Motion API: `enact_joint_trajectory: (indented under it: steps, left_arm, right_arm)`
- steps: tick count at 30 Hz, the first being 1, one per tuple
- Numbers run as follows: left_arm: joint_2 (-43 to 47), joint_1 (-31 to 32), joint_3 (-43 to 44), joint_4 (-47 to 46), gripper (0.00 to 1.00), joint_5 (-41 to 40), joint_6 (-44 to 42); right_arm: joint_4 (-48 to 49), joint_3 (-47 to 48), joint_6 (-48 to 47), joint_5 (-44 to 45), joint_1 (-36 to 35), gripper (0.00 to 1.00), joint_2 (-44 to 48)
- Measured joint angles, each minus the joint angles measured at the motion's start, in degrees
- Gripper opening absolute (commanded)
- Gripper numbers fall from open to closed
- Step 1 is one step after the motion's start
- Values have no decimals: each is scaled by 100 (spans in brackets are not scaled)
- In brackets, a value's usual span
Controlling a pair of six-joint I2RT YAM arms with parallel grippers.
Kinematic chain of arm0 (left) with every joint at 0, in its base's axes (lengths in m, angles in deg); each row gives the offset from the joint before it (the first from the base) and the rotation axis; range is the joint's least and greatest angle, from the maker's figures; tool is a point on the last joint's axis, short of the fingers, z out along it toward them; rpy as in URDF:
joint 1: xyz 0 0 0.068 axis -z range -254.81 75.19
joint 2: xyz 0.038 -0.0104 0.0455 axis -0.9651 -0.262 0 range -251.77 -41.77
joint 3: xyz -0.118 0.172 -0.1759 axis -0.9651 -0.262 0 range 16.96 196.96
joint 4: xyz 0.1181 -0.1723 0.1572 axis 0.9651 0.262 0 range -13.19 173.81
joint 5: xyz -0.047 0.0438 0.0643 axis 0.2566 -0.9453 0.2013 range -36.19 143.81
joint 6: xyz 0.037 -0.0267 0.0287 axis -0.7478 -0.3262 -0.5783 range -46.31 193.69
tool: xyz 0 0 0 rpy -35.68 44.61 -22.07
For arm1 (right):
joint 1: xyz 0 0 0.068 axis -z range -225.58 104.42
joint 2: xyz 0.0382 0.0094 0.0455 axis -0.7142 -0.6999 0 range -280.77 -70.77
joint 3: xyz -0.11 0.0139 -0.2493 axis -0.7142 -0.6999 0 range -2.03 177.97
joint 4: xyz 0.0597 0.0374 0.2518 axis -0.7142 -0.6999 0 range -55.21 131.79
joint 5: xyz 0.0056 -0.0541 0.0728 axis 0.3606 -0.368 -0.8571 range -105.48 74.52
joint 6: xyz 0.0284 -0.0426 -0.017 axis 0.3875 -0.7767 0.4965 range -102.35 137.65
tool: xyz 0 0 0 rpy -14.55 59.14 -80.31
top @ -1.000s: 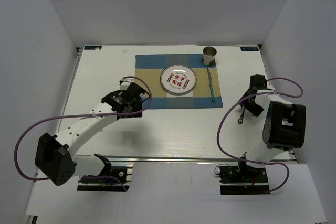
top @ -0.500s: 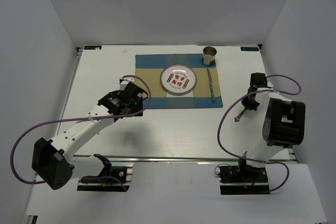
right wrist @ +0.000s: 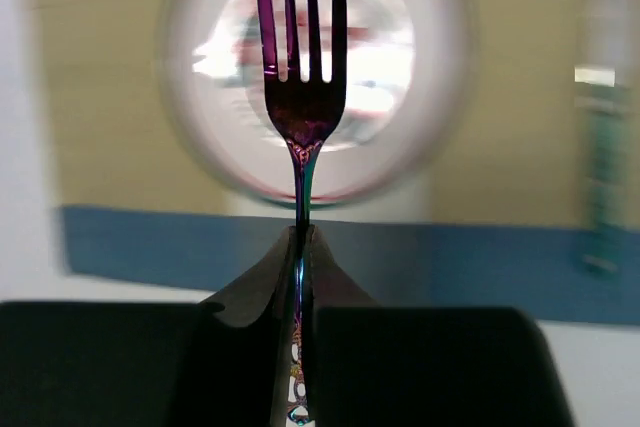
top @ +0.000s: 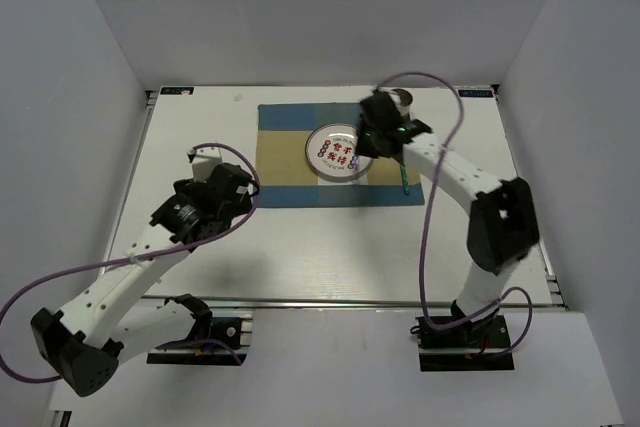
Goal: Set the dinner table for one person
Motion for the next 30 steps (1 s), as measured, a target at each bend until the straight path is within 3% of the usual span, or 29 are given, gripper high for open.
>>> enact_joint_trajectory:
  steps: [6, 14, 30]
  left_arm:
    - [713, -2, -11, -243, 98, 2, -55]
    - [535, -11, -13, -275, 98, 13, -57]
    - [553, -11, -13, -313, 98, 55, -144]
  right_arm:
    - [-107, 2553, 350, -684, -1333, 0, -1843]
    - [-256, 4452, 761, -1126, -1740, 0, -3547]
    - [-247, 5285, 1064, -938, -1648, 0, -4795]
